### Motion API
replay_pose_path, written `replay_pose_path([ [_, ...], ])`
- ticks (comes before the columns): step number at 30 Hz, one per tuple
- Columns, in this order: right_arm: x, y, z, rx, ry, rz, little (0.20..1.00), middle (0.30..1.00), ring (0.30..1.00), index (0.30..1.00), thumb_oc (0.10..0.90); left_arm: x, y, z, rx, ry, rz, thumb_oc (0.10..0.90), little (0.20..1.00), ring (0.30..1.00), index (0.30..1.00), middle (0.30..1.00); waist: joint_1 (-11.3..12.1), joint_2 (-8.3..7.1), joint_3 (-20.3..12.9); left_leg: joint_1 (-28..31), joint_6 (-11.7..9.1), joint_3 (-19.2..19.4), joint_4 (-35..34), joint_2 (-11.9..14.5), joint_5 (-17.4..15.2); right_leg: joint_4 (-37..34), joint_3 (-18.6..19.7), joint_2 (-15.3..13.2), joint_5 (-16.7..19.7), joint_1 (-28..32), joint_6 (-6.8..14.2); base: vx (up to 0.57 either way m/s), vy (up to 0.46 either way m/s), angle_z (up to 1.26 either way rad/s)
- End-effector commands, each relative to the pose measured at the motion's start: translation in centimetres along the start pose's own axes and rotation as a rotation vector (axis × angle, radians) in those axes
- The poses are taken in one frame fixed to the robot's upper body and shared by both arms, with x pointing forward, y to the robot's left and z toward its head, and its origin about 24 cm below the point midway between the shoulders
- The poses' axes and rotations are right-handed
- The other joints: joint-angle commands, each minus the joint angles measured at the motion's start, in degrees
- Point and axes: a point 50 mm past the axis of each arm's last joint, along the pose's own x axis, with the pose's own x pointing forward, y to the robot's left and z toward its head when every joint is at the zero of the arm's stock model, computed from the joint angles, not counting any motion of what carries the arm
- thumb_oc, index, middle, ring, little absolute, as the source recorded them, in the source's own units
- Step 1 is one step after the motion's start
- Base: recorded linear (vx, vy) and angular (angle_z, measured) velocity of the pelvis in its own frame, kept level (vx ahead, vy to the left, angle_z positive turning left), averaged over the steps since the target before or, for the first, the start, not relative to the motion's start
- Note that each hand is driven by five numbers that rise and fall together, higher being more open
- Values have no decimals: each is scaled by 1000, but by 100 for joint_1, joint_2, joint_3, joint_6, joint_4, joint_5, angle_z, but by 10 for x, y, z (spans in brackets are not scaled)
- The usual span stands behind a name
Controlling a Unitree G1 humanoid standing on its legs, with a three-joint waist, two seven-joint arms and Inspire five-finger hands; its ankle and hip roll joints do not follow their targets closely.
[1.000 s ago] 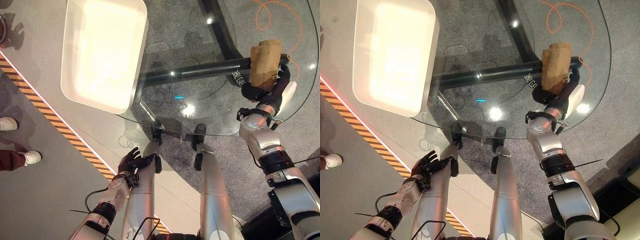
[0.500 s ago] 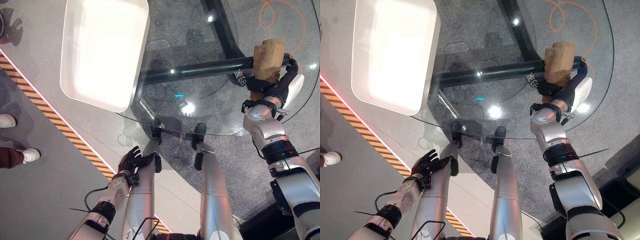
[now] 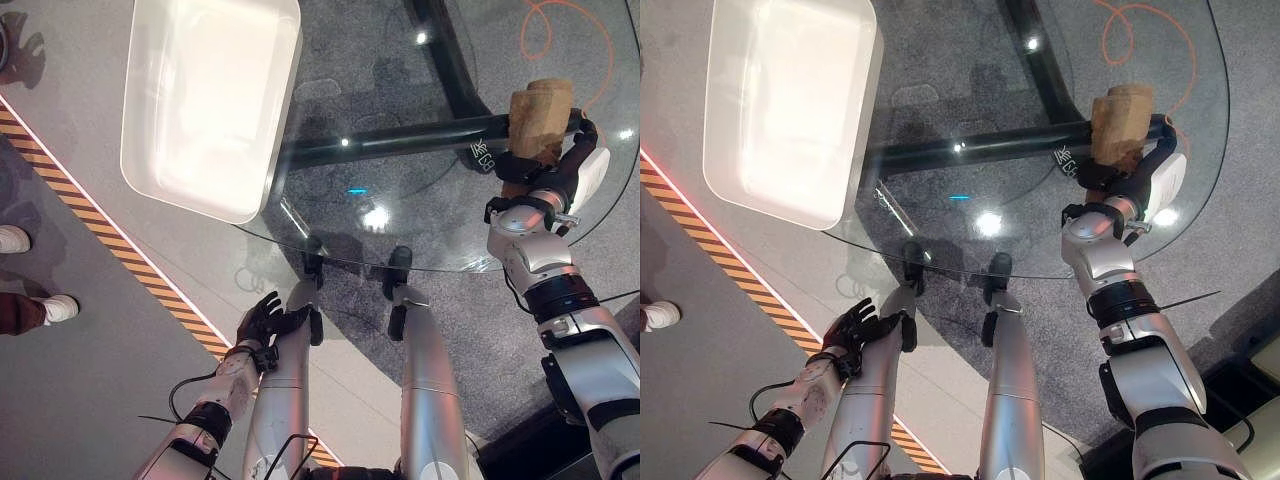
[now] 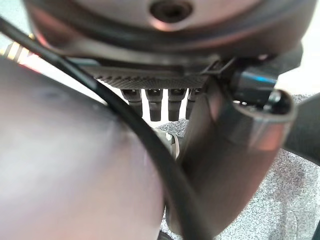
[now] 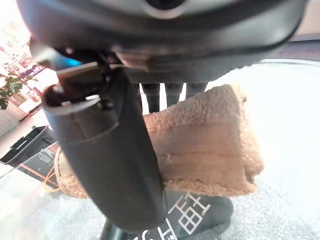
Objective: Wipe the table with a cloth and put it in the basket.
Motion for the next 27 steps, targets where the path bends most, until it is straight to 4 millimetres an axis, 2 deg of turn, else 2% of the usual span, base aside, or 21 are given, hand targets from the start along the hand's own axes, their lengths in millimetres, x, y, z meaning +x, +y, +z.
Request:
replay_pose_path([
  [1,-19,4,-62,-89,220,158,900,900,900,900,800,-21,10,-64,19,203,57,800,900,900,900,900,2,164,-86,-232,99,75,903,-356,-887,-834,-299,299,814,-122,-14,0,0,0],
  [2,-26,7,-66,-83,230,173,900,900,900,900,800,-21,9,-64,13,200,57,800,900,900,900,900,-17,146,-86,-206,108,93,885,-349,-885,-836,-292,305,809,-108,-14,0,0,0],
  [9,-36,11,-74,-42,260,198,900,900,900,900,800,-20,9,-62,13,201,66,800,900,900,900,900,-41,123,-86,-204,113,103,880,-342,-893,-840,-274,298,821,-115,9,9,0,0],
  [10,-39,10,-81,-52,274,202,900,900,900,900,800,-23,10,-69,15,219,69,800,900,900,900,900,-13,140,-86,-29,84,68,936,-316,-1092,-760,-256,329,638,41,49,63,2,0],
  [11,-40,11,-80,-33,279,208,900,900,900,900,800,-24,10,-70,16,224,74,800,900,900,900,900,-14,141,-86,-33,89,67,938,-320,-1100,-752,-254,328,647,22,51,0,0,0],
  [12,-38,12,-74,-15,269,207,900,900,900,900,800,-21,9,-65,14,209,72,800,900,900,900,900,-40,125,-86,-209,119,104,887,-342,-909,-829,-272,297,831,-137,12,-53,1,-1],
  [13,-39,13,-75,-5,274,212,900,900,900,900,800,-21,10,-66,14,213,74,800,900,900,900,900,-42,124,-86,-203,120,105,886,-342,-913,-828,-272,294,828,-133,13,0,0,0],
  [14,-44,14,-82,-1,295,225,900,900,900,900,800,-25,12,-74,16,234,81,800,900,900,900,900,-21,125,-86,-13,95,69,937,-322,-1112,-743,-252,334,639,34,48,0,0,0],
  [15,-43,15,-76,16,284,227,900,900,900,900,800,-22,10,-68,13,217,80,800,900,900,900,900,-52,100,-86,-186,126,106,881,-346,-918,-825,-268,310,823,-121,7,60,7,1],
  [16,-49,15,-84,10,303,238,900,900,900,900,800,-26,12,-74,14,234,85,800,900,900,900,900,-37,99,-86,13,99,74,919,-325,-1114,-753,-247,349,633,59,45,0,0,0],
  [17,-50,15,-85,13,306,242,900,900,900,900,800,-26,12,-74,13,233,85,800,900,900,900,900,-42,92,-86,22,99,76,914,-325,-1114,-755,-245,352,632,68,44,54,11,-1],
  [18,-55,17,-87,22,314,252,900,900,900,900,800,-25,11,-73,11,230,84,800,900,900,900,900,-58,74,-86,37,101,82,905,-322,-1111,-761,-241,360,634,79,42,-61,5,-3],
  [19,-54,18,-82,37,303,255,900,900,900,900,800,-21,9,-66,9,212,80,800,900,900,900,900,-92,50,-86,-131,129,122,846,-343,-915,-847,-254,332,819,-70,4,-61,8,-1],
  [21,-57,19,-84,43,307,263,900,900,900,900,800,-21,8,-65,4,207,78,800,900,900,900,900,-111,36,-86,-110,132,137,837,-337,-915,-847,-240,341,817,-57,7,1,19,-1],
  [22,-63,18,-91,34,321,264,900,900,900,900,800,-23,7,-70,1,219,80,800,900,900,900,900,-101,47,-86,79,110,116,888,-312,-1114,-760,-215,376,627,107,53,58,35,-4],
  [23,-63,18,-91,36,320,263,900,900,900,900,800,-23,6,-69,-1,215,78,800,900,900,900,900,-108,47,-86,76,116,127,889,-311,-1116,-764,-208,380,622,110,54,57,33,-2],
  [24,-63,18,-91,34,317,262,837,846,846,846,737,-23,6,-68,-2,214,77,800,900,900,900,900,-106,51,-86,71,117,134,904,-304,-1127,-764,-206,381,618,112,55,0,0,0],
  [25,-63,17,-90,32,309,258,389,462,462,462,289,-22,5,-67,-2,212,77,800,900,900,900,900,-108,57,-86,53,116,138,916,-301,-1128,-771,-200,379,630,103,60,0,0,0],
  [26,-63,17,-89,29,300,257,200,300,300,300,100,-22,5,-67,-1,213,78,800,900,900,900,900,-109,62,-86,51,115,135,914,-303,-1127,-774,-196,378,640,97,65,0,0,0],
  [27,-62,18,-88,26,291,258,200,300,300,300,100,-22,5,-67,1,214,81,800,900,900,900,900,-109,68,-86,45,111,135,919,-302,-1128,-773,-192,375,649,87,71,0,0,0],
])
